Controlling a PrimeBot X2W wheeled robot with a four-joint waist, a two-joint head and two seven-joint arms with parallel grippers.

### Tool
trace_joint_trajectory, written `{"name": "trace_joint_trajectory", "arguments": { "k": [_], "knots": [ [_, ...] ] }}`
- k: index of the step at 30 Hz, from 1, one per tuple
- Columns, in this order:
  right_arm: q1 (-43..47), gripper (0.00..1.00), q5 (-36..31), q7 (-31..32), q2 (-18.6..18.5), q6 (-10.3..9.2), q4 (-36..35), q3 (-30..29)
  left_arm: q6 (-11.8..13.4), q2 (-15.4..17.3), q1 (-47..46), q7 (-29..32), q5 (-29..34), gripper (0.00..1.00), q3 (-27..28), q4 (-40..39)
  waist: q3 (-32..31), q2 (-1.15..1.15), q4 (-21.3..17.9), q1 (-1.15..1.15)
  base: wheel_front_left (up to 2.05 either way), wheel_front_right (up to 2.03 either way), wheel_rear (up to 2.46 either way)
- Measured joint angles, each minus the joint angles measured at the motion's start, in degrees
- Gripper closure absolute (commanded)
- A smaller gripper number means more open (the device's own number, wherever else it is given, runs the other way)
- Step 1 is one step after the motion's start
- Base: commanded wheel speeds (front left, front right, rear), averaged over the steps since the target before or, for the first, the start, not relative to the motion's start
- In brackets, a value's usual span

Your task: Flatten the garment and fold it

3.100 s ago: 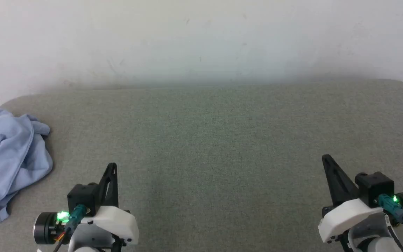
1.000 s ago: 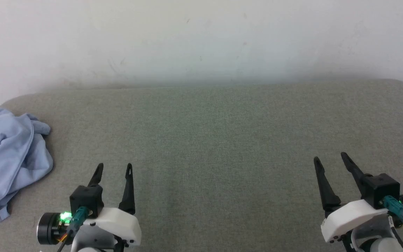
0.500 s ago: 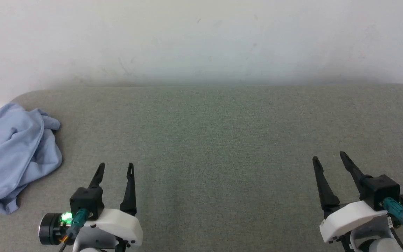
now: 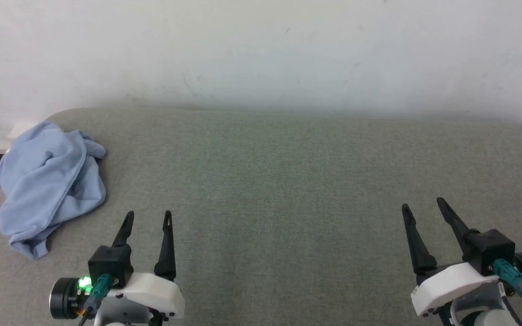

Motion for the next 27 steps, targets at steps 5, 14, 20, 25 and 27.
{"name": "trace_joint_trajectory", "arguments": {
  "k": [5, 14, 20, 25, 27],
  "knots": [
    [0.01, 0.0, 0.1, -0.6, 0.0, 0.0, 0.33, 0.19, 0.02, 0.0, 0.04, -0.58, -0.07, 0.0, -0.07, 0.02, -0.19, 0.0, 1.8, 0.0, 0.0, 0.0, 0.0],
    [0.03, 0.0, 0.76, -1.83, 0.01, 0.0, 0.63, 0.62, 0.02, 0.0, 0.36, -1.74, -0.08, 0.0, -0.2, 0.05, -0.52, 0.0, 5.23, 0.0, 0.0, 0.0, 0.0],
    [0.11, 0.0, 0.85, -2.44, 0.02, 0.0, 0.88, 1.23, 0.02, 0.0, 0.81, -2.33, -0.05, 0.0, -0.42, 0.05, -0.7, 0.0, 7.58, 0.0, 0.0, 0.0, 0.0],
    [0.17, 0.0, 1.09, -3.02, 0.02, 0.0, 1.21, 1.48, 0.02, 0.0, 0.83, -3.0, -0.05, 0.0, -0.41, 0.03, -0.85, 0.0, 9.53, 0.0, 0.0, 0.0, 0.0],
    [0.18, 0.0, 1.18, -3.35, 0.02, 0.0, 1.41, 1.72, 0.01, 0.0, 0.91, -3.27, -0.05, 0.0, -0.4, 0.02, -0.92, 0.0, 10.3, 0.0, 0.0, 0.0, 0.0]
  ]
}}
